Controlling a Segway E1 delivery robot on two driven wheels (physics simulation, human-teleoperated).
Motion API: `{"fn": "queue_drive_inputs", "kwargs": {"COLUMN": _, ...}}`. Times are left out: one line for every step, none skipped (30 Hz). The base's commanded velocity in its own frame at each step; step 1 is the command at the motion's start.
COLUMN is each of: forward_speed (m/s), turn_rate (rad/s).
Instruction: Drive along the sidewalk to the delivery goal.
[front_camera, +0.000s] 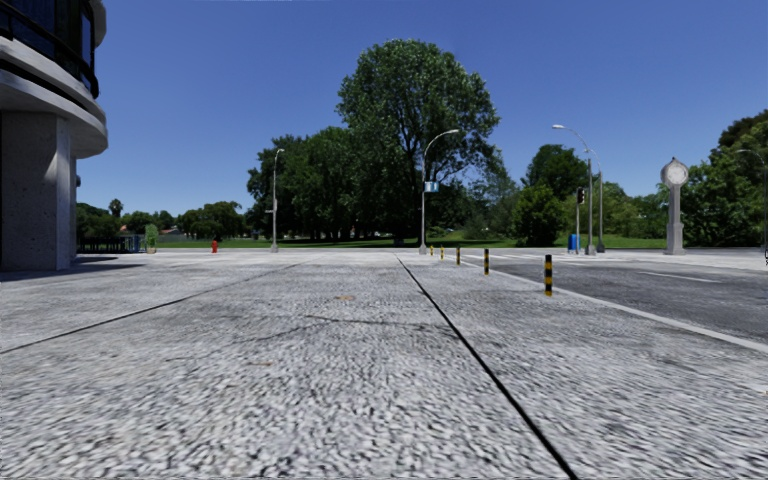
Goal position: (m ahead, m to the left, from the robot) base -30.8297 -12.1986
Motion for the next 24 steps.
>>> {"fn": "queue_drive_inputs", "kwargs": {"forward_speed": 1.99, "turn_rate": 0.00}}
{"fn": "queue_drive_inputs", "kwargs": {"forward_speed": 1.99, "turn_rate": 0.00}}
{"fn": "queue_drive_inputs", "kwargs": {"forward_speed": 1.99, "turn_rate": 0.00}}
{"fn": "queue_drive_inputs", "kwargs": {"forward_speed": 1.99, "turn_rate": 0.00}}
{"fn": "queue_drive_inputs", "kwargs": {"forward_speed": 1.99, "turn_rate": 0.00}}
{"fn": "queue_drive_inputs", "kwargs": {"forward_speed": 1.99, "turn_rate": 0.00}}
{"fn": "queue_drive_inputs", "kwargs": {"forward_speed": 2.00, "turn_rate": 0.00}}
{"fn": "queue_drive_inputs", "kwargs": {"forward_speed": 2.00, "turn_rate": 0.00}}
{"fn": "queue_drive_inputs", "kwargs": {"forward_speed": 2.00, "turn_rate": 0.00}}
{"fn": "queue_drive_inputs", "kwargs": {"forward_speed": 2.00, "turn_rate": 0.00}}
{"fn": "queue_drive_inputs", "kwargs": {"forward_speed": 2.00, "turn_rate": 0.00}}
{"fn": "queue_drive_inputs", "kwargs": {"forward_speed": 2.00, "turn_rate": 0.00}}
{"fn": "queue_drive_inputs", "kwargs": {"forward_speed": 2.00, "turn_rate": 0.00}}
{"fn": "queue_drive_inputs", "kwargs": {"forward_speed": 2.00, "turn_rate": 0.00}}
{"fn": "queue_drive_inputs", "kwargs": {"forward_speed": 2.00, "turn_rate": 0.00}}
{"fn": "queue_drive_inputs", "kwargs": {"forward_speed": 2.00, "turn_rate": 0.00}}
{"fn": "queue_drive_inputs", "kwargs": {"forward_speed": 2.00, "turn_rate": 0.00}}
{"fn": "queue_drive_inputs", "kwargs": {"forward_speed": 2.00, "turn_rate": 0.00}}
{"fn": "queue_drive_inputs", "kwargs": {"forward_speed": 2.00, "turn_rate": 0.00}}
{"fn": "queue_drive_inputs", "kwargs": {"forward_speed": 2.00, "turn_rate": 0.00}}
{"fn": "queue_drive_inputs", "kwargs": {"forward_speed": 2.00, "turn_rate": 0.00}}
{"fn": "queue_drive_inputs", "kwargs": {"forward_speed": 2.00, "turn_rate": 0.00}}
{"fn": "queue_drive_inputs", "kwargs": {"forward_speed": 2.00, "turn_rate": 0.00}}
{"fn": "queue_drive_inputs", "kwargs": {"forward_speed": 2.00, "turn_rate": 0.00}}
